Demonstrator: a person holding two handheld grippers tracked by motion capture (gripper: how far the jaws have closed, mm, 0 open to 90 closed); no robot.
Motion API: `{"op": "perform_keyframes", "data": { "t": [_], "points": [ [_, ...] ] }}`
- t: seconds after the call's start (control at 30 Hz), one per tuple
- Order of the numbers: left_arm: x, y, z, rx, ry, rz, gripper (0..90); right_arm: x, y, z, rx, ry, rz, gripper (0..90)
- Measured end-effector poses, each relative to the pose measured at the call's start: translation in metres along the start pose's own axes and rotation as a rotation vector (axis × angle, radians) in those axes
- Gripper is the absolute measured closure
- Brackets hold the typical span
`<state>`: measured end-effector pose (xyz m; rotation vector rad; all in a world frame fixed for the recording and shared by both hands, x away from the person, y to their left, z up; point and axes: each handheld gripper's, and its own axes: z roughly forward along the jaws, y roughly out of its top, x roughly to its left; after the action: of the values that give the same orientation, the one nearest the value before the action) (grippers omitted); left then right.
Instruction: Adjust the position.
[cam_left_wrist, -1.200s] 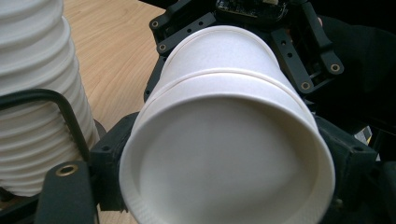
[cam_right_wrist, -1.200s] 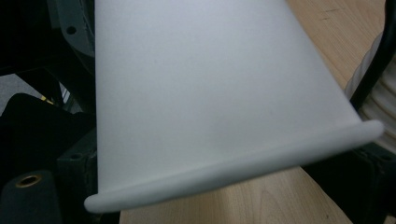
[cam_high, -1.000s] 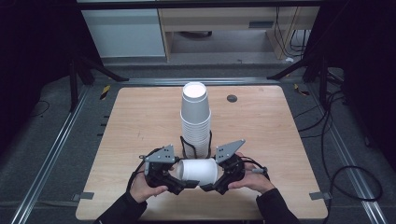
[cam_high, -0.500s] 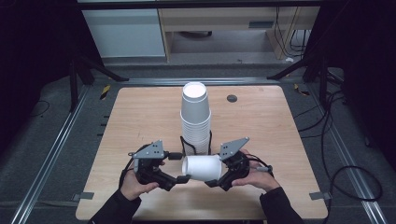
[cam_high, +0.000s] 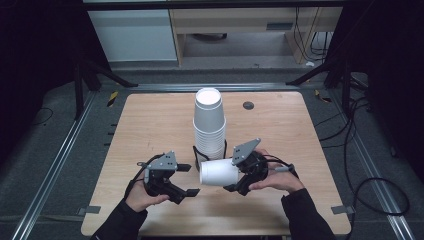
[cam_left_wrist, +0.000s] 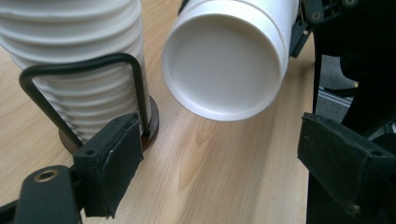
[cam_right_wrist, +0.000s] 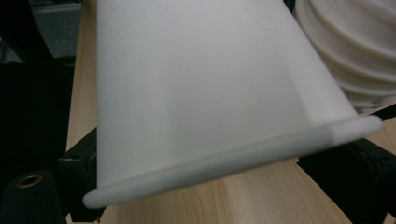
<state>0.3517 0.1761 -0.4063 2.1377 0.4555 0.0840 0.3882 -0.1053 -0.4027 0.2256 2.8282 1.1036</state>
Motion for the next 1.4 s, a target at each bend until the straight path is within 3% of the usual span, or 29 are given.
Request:
{"op": "perform_keyframes", "data": {
  "t": [0.2, 0.57, 0.9, 1.4],
  "points": [
    [-0.001, 0.000, 0.004, 0.020, 0.008, 0.011, 12.5, 0.000, 0.020, 0.008, 0.116, 0.001, -0.069, 10.3],
    [-0.003, 0.000, 0.010, 0.045, -0.005, 0.018, 12.1, 0.008, 0.040, 0.027, 0.230, 0.035, -0.144, 10.2],
    [-0.003, -0.001, 0.016, 0.075, -0.010, 0.010, 16.3, 0.015, 0.054, 0.037, 0.236, 0.047, -0.181, 10.2],
    [-0.002, -0.002, 0.016, 0.077, -0.031, 0.011, 21.1, 0.014, 0.054, 0.040, 0.228, 0.065, -0.177, 8.0]
  ]
}}
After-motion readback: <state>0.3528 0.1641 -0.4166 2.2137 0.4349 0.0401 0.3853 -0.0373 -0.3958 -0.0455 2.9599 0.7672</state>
